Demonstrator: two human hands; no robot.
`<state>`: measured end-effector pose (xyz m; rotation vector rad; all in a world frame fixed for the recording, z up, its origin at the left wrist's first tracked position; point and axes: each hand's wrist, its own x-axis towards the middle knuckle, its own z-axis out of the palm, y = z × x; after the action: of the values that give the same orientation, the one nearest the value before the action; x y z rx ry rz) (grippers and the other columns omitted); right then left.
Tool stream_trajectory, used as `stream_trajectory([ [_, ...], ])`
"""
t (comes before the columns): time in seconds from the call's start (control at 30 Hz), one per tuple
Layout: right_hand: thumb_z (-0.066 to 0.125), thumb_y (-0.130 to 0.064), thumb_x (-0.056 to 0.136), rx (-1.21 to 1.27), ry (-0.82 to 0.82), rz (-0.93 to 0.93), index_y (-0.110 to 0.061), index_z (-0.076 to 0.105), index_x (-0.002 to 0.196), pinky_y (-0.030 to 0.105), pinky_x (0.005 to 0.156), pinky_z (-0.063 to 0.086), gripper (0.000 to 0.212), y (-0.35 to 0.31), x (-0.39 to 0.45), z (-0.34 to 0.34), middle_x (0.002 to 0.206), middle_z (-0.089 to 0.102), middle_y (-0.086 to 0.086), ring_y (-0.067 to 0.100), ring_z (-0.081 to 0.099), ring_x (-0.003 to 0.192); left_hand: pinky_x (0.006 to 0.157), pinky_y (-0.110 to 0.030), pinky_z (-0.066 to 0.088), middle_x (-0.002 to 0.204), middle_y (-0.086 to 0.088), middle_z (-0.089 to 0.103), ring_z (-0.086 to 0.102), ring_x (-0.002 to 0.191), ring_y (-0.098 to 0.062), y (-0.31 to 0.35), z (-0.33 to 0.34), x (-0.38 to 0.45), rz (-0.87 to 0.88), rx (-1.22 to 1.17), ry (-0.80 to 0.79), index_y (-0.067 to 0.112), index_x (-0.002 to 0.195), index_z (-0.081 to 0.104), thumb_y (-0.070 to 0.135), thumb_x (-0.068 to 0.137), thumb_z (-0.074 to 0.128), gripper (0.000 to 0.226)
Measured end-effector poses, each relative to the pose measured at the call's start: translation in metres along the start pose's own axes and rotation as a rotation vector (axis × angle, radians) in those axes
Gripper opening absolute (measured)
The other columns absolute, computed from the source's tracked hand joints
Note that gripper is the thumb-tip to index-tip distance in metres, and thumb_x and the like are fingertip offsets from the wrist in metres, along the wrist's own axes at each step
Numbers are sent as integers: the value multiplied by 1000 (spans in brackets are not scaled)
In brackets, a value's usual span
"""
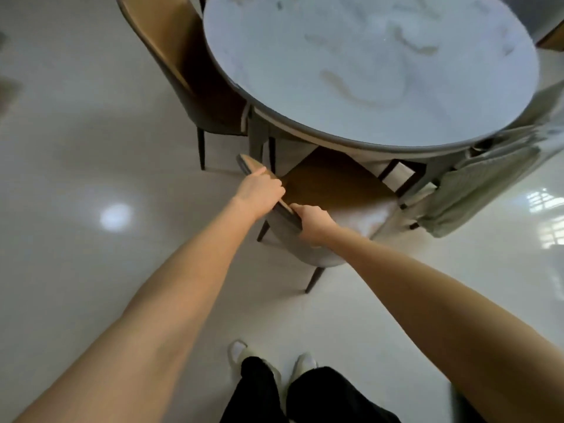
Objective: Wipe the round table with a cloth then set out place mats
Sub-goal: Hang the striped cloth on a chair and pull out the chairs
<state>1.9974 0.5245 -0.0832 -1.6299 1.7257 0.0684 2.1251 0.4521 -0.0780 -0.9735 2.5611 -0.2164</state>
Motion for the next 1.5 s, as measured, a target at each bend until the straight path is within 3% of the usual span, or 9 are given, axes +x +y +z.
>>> stream_trajectory([
  [0.07, 58, -11, 91, -44, -22, -39, -22, 48, 139, 31, 86, 44, 50, 11, -18, 4, 118, 61, 5, 26, 58, 107, 86, -38, 50, 113, -3, 64, 61, 108, -25, 12, -3, -8, 75, -4, -2, 16, 114, 63, 12, 95, 52, 23],
  [0.13, 57, -13, 92, -64, -42, -67, -24, 50, 137, 28, 81, 41, 46, 23, -34, 10, 115, 62, 4, 24, 57, 102, 76, -37, 50, 110, -1, 66, 63, 105, -25, 22, -9, -16, 163, 8, -16, 18, 109, 64, 19, 93, 54, 18],
  [0.4, 57, -5, 88, -194, -103, -108, -25, 53, 131, 26, 73, 39, 48, 77, -123, 39, 94, 57, -4, 19, 56, 90, 64, -29, 44, 82, 5, 57, 57, 80, -20, 104, -25, -52, 342, -147, -154, 22, 87, 61, 48, 81, 65, 27],
  [0.6, 59, -18, 89, -318, 144, 6, -25, 49, 119, 32, 65, 39, 33, 86, -154, 73, 102, 64, 1, 25, 60, 89, 72, -35, 54, 91, 3, 60, 60, 83, -20, 138, 11, -57, 223, -275, -354, 27, 106, 62, 21, 79, 67, 28],
  [0.7, 49, -15, 94, -406, 289, 117, -18, 56, 108, 34, 62, 34, 16, 91, -153, 78, 89, 59, 2, 27, 58, 80, 70, -32, 55, 83, 1, 61, 60, 76, -18, 141, 6, -49, 261, -223, -325, 23, 99, 65, 17, 78, 69, 22],
  [0.83, 46, -14, 95, -450, 333, 31, -18, 64, 107, 36, 64, 45, 22, 106, -142, 73, 94, 67, 5, 29, 63, 81, 67, -32, 53, 83, -3, 59, 60, 76, -22, 143, 1, -41, 267, -217, -282, 18, 92, 62, 14, 79, 66, 14],
  [1.07, 52, -13, 95, -453, 383, 23, -21, 66, 111, 31, 66, 42, 23, 150, -112, 41, 93, 67, 5, 26, 63, 81, 61, -29, 44, 79, -3, 52, 55, 73, -20, 150, -11, -1, 219, -325, -173, 17, 89, 55, 7, 84, 63, 14],
  [1.37, 54, -15, 96, -490, 430, -41, -19, 63, 119, 37, 85, 46, 25, 203, -45, -53, 105, 66, 5, 26, 63, 96, 64, -32, 41, 88, -4, 60, 59, 80, -22, 136, -35, 96, 77, -373, -1, 17, 107, 63, 16, 89, 62, 18],
  [1.5, 55, -12, 94, -522, 462, 15, -14, 60, 112, 39, 81, 40, 20, 214, -8, -87, 103, 64, 9, 32, 60, 97, 71, -38, 39, 92, -5, 63, 60, 89, -28, 123, -41, 128, -155, -282, 67, 22, 109, 62, 24, 90, 63, 19],
])
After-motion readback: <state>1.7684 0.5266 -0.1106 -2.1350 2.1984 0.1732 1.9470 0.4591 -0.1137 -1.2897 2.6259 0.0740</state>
